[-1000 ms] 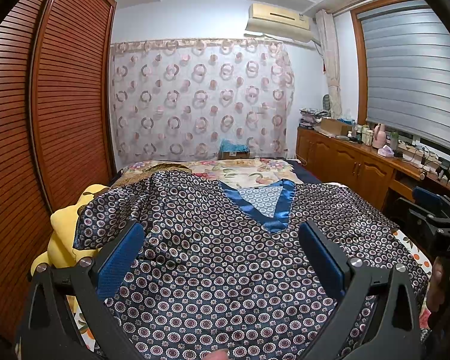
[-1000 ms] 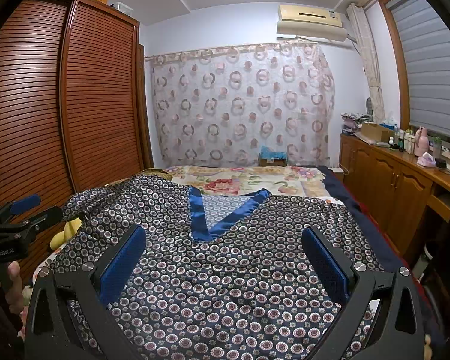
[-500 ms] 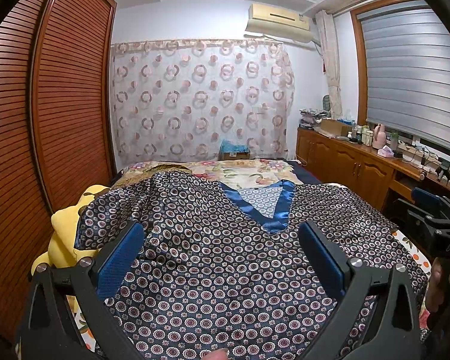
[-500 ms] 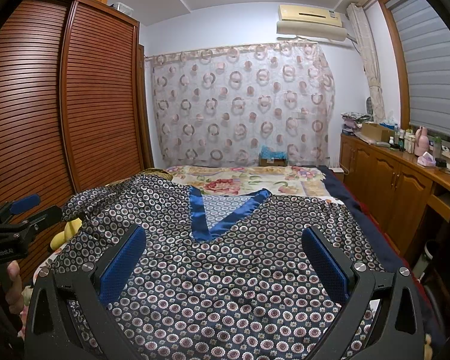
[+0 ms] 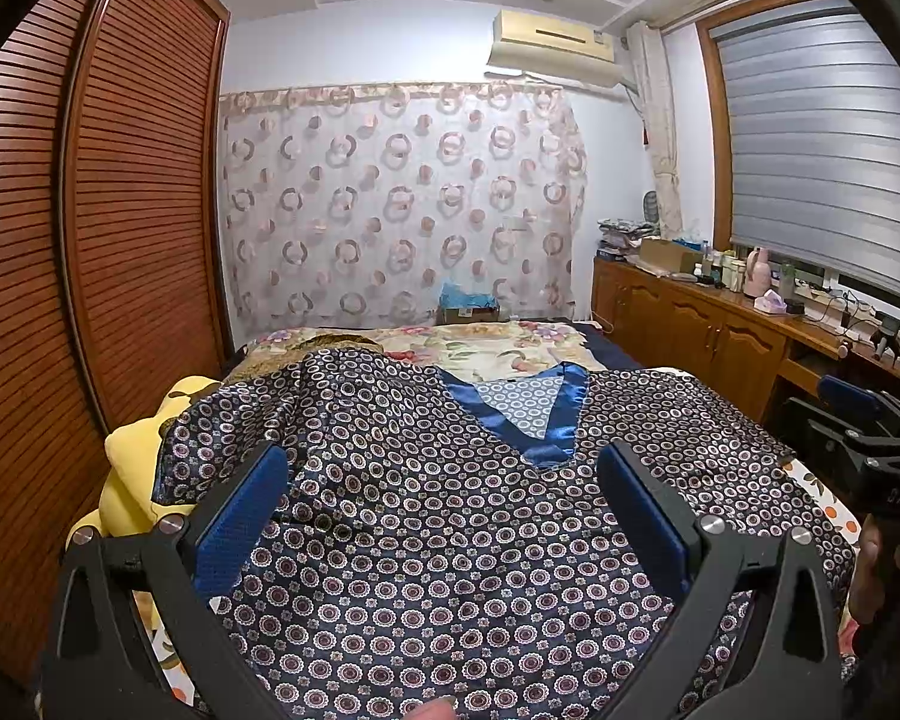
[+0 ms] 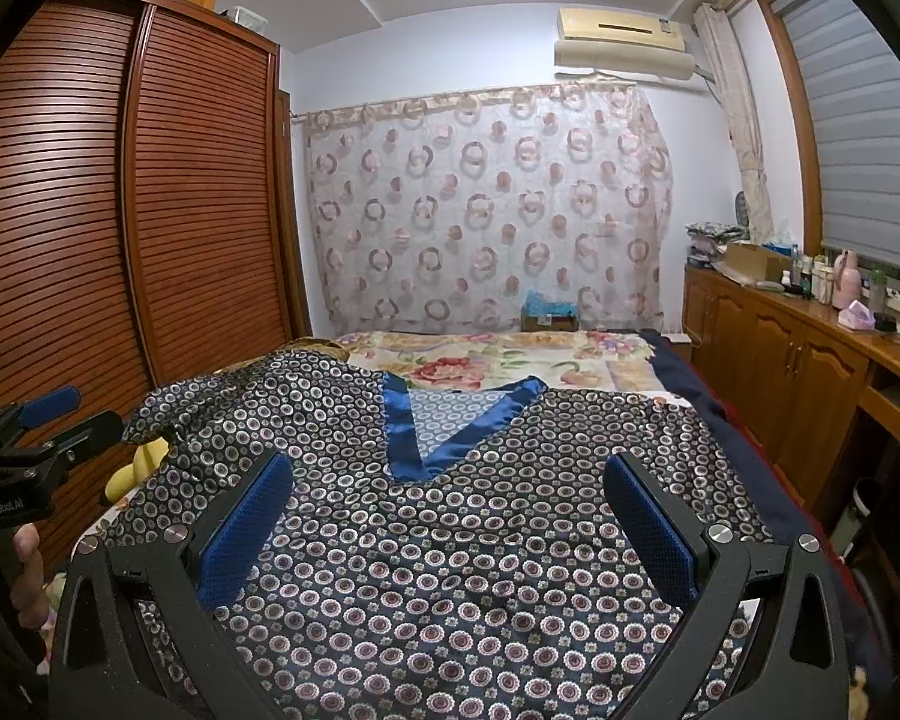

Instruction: Fold small clothes

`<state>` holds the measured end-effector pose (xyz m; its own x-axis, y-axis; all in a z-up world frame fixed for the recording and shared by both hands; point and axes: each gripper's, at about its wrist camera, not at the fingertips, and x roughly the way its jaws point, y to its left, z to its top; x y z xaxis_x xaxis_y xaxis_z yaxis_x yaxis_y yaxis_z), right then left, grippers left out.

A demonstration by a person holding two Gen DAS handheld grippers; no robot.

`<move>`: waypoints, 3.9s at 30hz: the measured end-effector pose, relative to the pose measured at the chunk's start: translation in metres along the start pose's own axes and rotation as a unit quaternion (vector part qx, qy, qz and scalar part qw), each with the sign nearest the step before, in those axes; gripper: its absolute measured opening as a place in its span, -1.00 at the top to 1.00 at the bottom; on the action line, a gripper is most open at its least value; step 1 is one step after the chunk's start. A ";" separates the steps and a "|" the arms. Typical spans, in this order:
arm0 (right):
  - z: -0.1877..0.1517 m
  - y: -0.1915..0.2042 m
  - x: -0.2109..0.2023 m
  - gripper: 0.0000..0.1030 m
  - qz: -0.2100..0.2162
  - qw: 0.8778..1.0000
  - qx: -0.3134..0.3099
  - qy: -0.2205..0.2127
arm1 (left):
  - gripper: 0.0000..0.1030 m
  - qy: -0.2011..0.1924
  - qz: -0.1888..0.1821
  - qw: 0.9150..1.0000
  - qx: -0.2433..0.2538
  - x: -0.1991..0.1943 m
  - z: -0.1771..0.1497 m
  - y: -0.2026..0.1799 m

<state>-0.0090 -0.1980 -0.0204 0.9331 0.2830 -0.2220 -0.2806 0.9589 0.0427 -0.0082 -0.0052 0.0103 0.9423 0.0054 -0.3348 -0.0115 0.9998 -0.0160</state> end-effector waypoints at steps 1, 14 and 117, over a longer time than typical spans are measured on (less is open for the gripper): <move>0.000 0.000 0.000 -1.00 0.000 1.000 0.000 0.000 | -1.00 0.000 0.000 1.000 0.000 0.000 0.000 -0.001; -0.001 -0.001 0.001 -1.00 0.000 1.000 0.000 -0.001 | -1.00 -0.001 -0.001 1.000 0.002 -0.002 0.000 -0.001; -0.041 0.012 0.117 -0.92 0.094 0.983 -0.033 0.156 | 0.92 0.141 -0.095 0.981 0.090 0.163 0.082 0.046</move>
<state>0.0874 -0.1540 -0.0859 0.7516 0.4242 -0.5050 -0.4646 0.8841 0.0511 0.1717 0.0432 0.0320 0.7911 -0.1612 -0.5900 0.2384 0.9696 0.0548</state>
